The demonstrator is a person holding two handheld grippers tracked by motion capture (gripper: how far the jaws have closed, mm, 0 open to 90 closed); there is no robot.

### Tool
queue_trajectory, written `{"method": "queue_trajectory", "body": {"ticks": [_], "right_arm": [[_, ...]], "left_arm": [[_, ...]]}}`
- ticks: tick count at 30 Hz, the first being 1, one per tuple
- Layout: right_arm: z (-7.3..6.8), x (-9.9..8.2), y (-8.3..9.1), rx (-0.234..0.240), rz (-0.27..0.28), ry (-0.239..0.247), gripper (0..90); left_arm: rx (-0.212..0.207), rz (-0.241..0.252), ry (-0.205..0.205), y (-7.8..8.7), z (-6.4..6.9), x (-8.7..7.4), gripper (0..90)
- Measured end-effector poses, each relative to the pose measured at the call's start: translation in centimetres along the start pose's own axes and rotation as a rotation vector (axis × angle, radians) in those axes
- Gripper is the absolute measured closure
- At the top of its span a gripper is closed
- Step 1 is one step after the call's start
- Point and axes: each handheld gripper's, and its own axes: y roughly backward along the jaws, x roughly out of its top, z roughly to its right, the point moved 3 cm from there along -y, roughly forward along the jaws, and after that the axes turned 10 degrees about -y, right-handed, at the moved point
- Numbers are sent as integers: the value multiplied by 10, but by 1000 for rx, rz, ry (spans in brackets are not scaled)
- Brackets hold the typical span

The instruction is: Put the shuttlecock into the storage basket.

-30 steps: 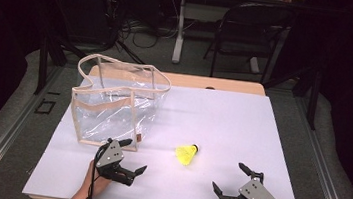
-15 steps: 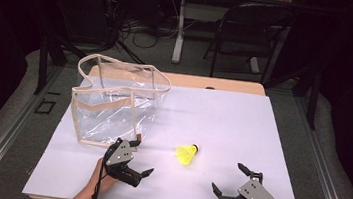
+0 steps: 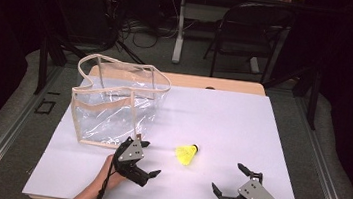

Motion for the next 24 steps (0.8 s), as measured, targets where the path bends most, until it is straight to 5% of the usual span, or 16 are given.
{"method": "queue_trajectory", "body": {"ticks": [24], "right_arm": [[1, -2, 0, 1, -8, -3, 2]], "left_arm": [[-52, -25, 5, -30, -12, 26, 2]]}}
